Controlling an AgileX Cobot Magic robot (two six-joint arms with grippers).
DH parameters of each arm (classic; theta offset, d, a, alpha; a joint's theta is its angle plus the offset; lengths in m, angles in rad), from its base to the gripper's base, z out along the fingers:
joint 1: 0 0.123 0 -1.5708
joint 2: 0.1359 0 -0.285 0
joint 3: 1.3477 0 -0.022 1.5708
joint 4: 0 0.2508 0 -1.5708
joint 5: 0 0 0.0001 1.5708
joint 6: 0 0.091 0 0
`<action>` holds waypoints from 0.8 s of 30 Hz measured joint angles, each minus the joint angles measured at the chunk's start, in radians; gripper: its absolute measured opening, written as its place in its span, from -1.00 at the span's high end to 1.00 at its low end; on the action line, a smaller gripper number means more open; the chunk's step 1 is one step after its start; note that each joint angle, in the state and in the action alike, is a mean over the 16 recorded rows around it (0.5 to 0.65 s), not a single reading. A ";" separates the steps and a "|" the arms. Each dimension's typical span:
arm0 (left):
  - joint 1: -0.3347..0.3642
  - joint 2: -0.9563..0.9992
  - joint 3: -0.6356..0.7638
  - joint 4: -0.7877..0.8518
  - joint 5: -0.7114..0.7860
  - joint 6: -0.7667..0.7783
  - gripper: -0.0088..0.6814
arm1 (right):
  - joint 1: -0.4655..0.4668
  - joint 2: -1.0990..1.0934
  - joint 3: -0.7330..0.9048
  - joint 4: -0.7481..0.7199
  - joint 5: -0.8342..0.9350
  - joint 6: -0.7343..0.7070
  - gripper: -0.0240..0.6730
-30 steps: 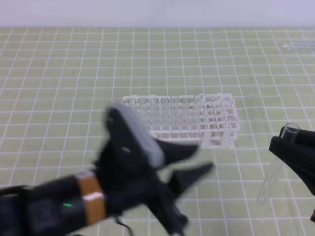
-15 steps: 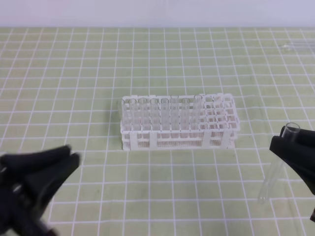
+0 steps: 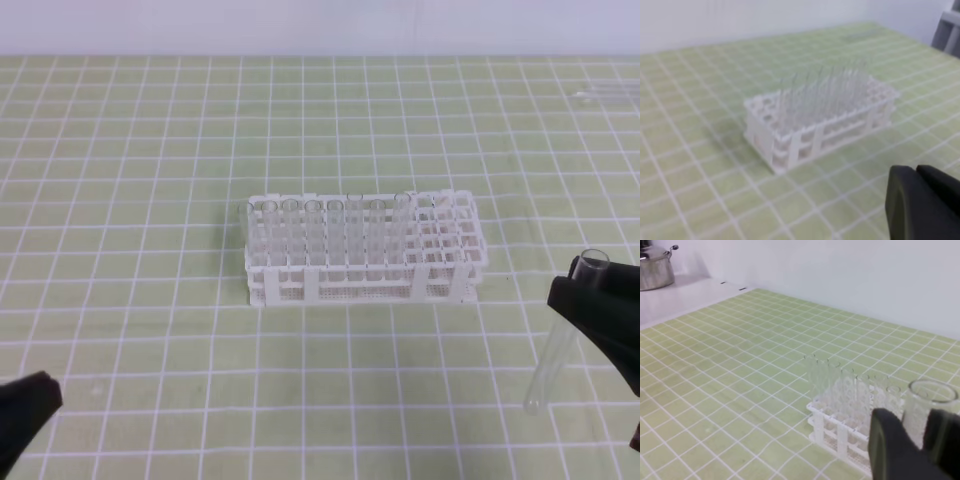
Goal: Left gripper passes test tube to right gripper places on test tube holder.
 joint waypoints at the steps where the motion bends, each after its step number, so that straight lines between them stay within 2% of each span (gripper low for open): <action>1: 0.000 -0.005 0.000 -0.004 0.016 0.000 0.98 | 0.000 0.000 0.000 0.000 0.000 0.000 0.62; 11: 0.000 -0.017 0.000 -0.016 0.104 0.000 0.98 | 0.000 0.003 0.000 0.004 0.000 0.000 0.62; 24: 0.020 -0.016 0.000 -0.001 0.106 0.000 0.98 | 0.000 0.004 0.000 0.045 -0.001 -0.004 0.62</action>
